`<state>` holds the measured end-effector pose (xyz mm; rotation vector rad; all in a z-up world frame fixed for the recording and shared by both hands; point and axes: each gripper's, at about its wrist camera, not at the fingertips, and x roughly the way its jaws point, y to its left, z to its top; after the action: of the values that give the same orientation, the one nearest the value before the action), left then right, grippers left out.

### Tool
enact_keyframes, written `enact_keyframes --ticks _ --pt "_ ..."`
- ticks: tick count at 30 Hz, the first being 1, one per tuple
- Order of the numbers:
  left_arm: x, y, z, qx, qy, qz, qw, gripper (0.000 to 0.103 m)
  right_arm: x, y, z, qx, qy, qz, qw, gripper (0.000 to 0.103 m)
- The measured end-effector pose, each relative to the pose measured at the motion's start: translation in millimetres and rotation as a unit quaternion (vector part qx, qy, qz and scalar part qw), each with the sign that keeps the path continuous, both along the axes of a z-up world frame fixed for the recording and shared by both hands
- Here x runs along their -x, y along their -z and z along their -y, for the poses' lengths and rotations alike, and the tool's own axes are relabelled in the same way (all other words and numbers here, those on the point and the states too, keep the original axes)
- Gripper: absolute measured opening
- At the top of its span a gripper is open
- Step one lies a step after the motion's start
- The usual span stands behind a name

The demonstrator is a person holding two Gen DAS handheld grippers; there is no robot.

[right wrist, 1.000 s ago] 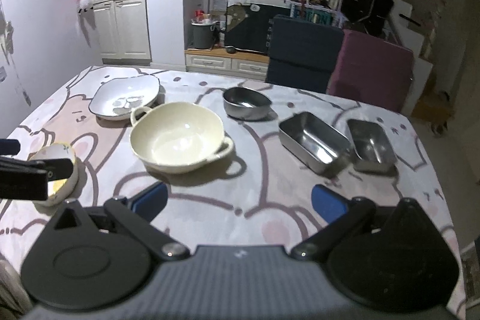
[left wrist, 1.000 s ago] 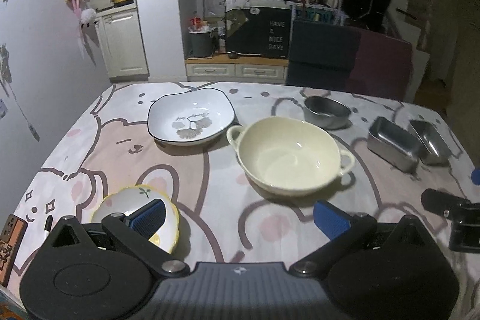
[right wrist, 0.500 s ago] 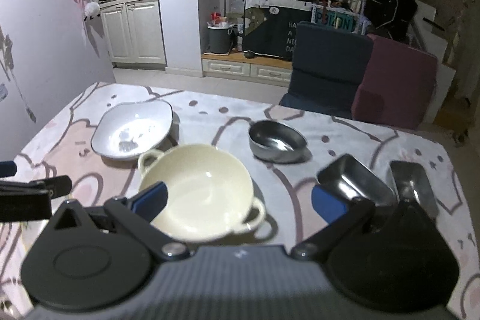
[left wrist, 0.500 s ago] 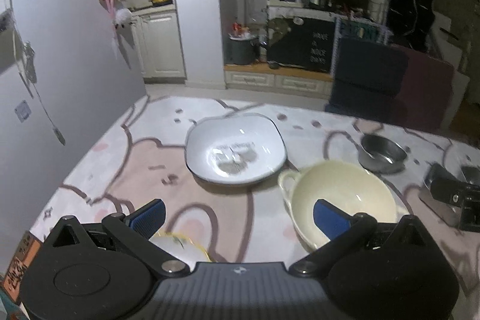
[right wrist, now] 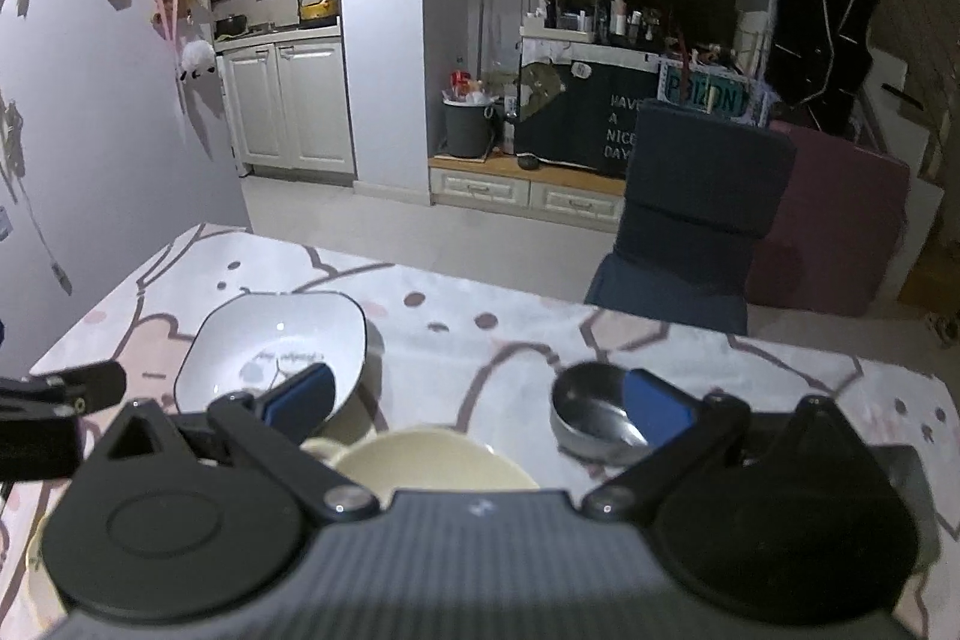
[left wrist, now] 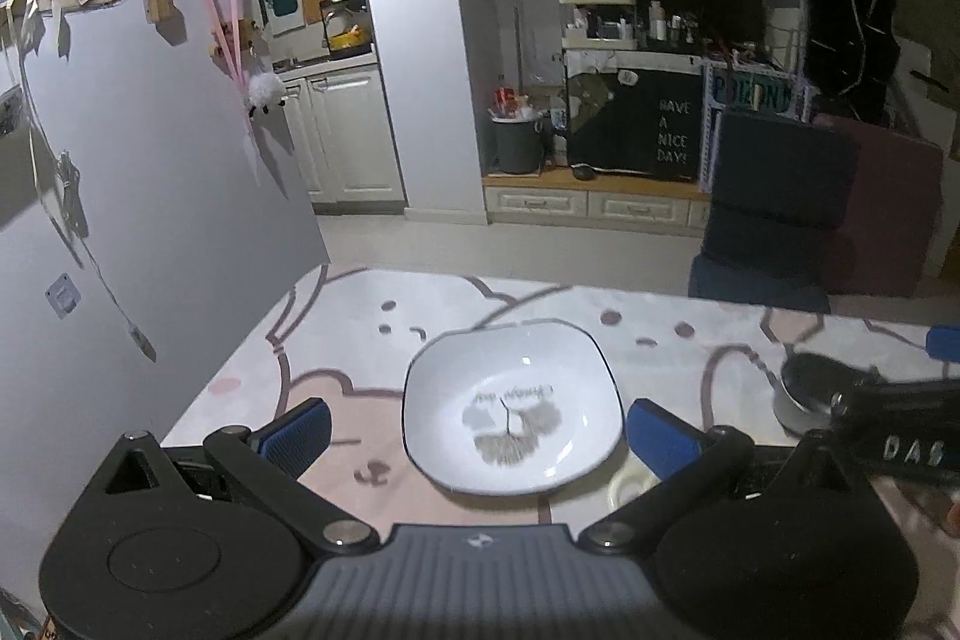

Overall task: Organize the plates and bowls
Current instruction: 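Move both grippers toward the white square plate's rim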

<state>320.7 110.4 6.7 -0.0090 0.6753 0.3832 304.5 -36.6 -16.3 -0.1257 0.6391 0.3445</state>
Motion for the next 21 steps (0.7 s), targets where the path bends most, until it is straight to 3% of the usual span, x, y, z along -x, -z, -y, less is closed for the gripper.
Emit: enact_keyframes --ticks 12,14,21 --pt "-73 39 -53 0.032 -0.018 -0.012 0.9993 0.103 -57 18 -37 -0.003 -0.005 0.044 0.999 0.103" --pt "-82 48 -65 0.031 -0.026 -0.019 0.999 0.103 -69 22 -46 -0.012 -0.03 0.036 0.999 0.103" --pt "-109 85 -110 0.052 -0.059 -0.051 0.9956 0.103 -108 41 -69 -0.051 -0.023 -0.016 0.998 0.103"
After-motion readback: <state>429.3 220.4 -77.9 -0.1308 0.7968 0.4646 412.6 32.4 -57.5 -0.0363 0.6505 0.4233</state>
